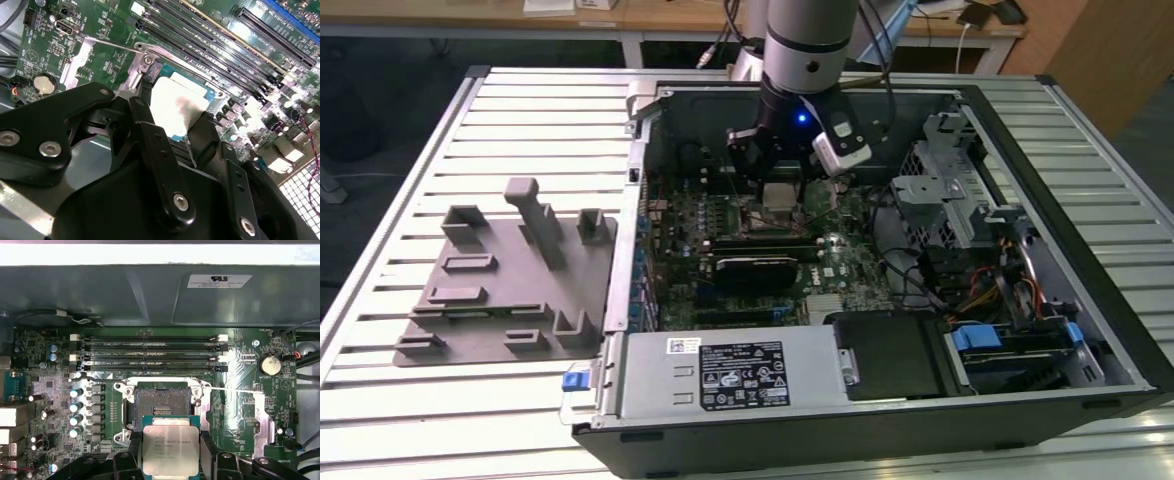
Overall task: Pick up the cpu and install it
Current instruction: 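Pick up the cpu and move it towards the insertion slot, then place the cpu into insertion slot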
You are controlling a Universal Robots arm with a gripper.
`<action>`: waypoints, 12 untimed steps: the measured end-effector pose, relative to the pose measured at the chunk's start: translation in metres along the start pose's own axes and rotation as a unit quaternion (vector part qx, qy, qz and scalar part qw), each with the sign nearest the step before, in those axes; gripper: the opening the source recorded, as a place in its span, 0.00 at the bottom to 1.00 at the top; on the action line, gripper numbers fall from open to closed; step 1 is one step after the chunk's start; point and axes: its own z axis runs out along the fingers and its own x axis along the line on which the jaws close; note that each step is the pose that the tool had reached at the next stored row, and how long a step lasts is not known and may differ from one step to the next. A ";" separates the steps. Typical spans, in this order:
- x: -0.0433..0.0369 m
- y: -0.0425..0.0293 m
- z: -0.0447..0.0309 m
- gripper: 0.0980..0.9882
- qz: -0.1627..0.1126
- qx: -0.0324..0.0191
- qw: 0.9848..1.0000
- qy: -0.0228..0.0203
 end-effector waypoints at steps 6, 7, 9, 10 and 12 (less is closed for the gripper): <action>0.0000 0.0001 0.0004 0.50 0.000 0.000 1.000 0.000; 0.0000 0.0001 0.0004 0.50 0.000 0.000 1.000 0.000; 0.0000 0.0001 0.0004 0.50 0.000 0.000 1.000 0.000; 0.0000 0.0001 0.0004 0.50 0.000 0.000 1.000 0.000; 0.0000 0.0001 0.0005 0.50 0.000 0.000 1.000 0.000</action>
